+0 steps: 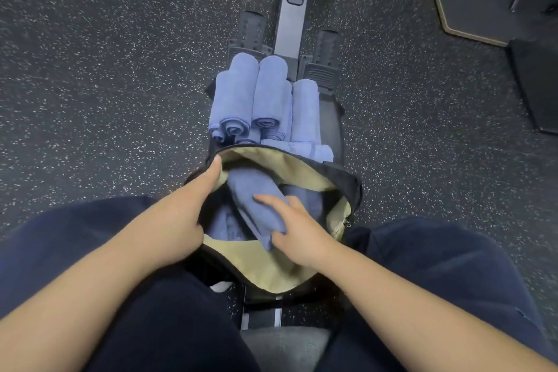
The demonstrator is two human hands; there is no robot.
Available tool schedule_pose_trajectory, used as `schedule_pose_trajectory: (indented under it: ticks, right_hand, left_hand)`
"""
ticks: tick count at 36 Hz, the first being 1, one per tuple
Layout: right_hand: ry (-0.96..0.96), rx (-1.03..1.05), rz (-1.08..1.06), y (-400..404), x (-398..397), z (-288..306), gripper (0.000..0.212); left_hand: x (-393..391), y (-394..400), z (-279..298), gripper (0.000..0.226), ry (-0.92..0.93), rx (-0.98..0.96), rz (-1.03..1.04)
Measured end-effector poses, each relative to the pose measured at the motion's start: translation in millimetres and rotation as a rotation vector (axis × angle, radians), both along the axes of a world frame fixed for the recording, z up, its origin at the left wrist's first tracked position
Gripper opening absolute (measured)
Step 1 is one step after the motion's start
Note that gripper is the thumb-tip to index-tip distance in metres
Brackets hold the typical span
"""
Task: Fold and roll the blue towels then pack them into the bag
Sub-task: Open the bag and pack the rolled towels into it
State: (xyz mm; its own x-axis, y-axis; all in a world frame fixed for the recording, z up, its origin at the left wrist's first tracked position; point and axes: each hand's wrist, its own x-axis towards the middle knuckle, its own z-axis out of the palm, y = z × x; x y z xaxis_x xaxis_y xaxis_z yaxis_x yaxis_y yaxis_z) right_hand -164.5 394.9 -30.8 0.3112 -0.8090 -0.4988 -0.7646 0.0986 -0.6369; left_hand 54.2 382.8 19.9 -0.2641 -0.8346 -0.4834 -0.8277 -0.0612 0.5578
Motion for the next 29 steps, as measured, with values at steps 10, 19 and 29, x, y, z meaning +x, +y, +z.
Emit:
schedule_pose_trajectory:
  ticks: [10,19,29]
  right_hand:
    - [0.107,-0.098,-0.118,-4,54,-22,0.066]
    - [0.164,0.078,0.057,19,74,-34,0.049]
    - [0.026,0.203,0.113,9,79,-36,0.059]
  left_hand:
    - [0,3,5,0.105,0.015,0.008,0.012]
    - [3,2,-3,0.103,0.067,0.003,0.13]
    - [12,-13,-17,0.079,0.179,-0.02,0.13]
